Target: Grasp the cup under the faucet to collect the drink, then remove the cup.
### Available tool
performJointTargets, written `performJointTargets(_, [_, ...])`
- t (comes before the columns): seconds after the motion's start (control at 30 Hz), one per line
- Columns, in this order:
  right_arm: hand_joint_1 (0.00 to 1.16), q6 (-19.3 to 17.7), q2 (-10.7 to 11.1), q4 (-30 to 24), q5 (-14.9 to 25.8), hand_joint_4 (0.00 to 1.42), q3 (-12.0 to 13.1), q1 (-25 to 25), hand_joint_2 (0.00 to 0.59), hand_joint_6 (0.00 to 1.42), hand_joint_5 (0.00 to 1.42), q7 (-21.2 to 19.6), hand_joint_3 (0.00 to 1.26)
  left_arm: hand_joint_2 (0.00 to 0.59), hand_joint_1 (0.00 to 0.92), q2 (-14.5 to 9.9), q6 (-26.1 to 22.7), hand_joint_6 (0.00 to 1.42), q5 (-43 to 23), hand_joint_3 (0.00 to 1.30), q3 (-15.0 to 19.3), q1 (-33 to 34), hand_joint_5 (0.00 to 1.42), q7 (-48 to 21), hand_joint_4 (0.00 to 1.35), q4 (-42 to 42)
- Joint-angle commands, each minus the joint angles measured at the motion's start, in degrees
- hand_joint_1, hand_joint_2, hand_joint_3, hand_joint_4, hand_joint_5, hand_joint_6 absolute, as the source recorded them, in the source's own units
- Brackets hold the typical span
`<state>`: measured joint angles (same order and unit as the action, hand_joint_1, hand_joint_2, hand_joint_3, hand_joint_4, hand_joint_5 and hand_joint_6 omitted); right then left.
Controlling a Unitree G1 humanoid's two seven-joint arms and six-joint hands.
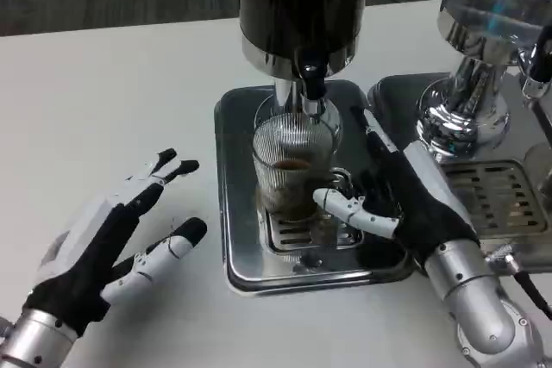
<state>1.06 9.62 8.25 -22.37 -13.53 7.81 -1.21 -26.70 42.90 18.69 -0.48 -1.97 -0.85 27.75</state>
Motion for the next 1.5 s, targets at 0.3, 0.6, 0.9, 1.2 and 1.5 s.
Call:
performJointTargets(0.3, [0.55,-0.6,-0.9,1.0,0.7,0.0,-0.7,1.1,0.2,0.0,0.0,0.7,0.0,0.172,0.0,-0.8,-1.1,0.0,-0.6,0.18,0.3,-1.4,0.01,-0.2,0.0,-0.9])
performJointTargets(0.6, [0.58,-3.1,-1.0,1.4,0.4,0.0,-2.2,0.5,0.191,0.09,0.0,0.8,0.0,0.173,0.0,-0.8,-1.3,0.0,-0.8,0.19,0.2,-1.6,0.01,-0.3,0.0,-1.2])
performJointTargets(0.9, [0.6,-4.3,-1.7,2.4,0.8,0.03,-2.0,0.4,0.193,0.16,0.05,0.3,0.0,0.178,0.0,-0.6,-1.6,0.0,-0.7,0.22,0.1,-2.1,0.02,-0.3,0.0,-1.8])
performJointTargets(1.2, [0.66,-6.8,-3.0,4.5,2.5,0.13,-1.2,0.6,0.186,0.36,0.21,-0.4,0.0,0.179,0.0,-0.5,-2.0,0.0,-0.5,0.25,0.3,-2.5,0.02,0.1,0.0,-2.4])
performJointTargets(1.5, [0.68,-8.1,-3.5,6.8,3.2,0.14,-1.3,2.0,0.178,0.41,0.26,0.3,0.01,0.182,0.0,-0.4,-2.3,0.0,-0.6,0.26,0.5,-2.9,0.02,0.4,0.0,-2.8])
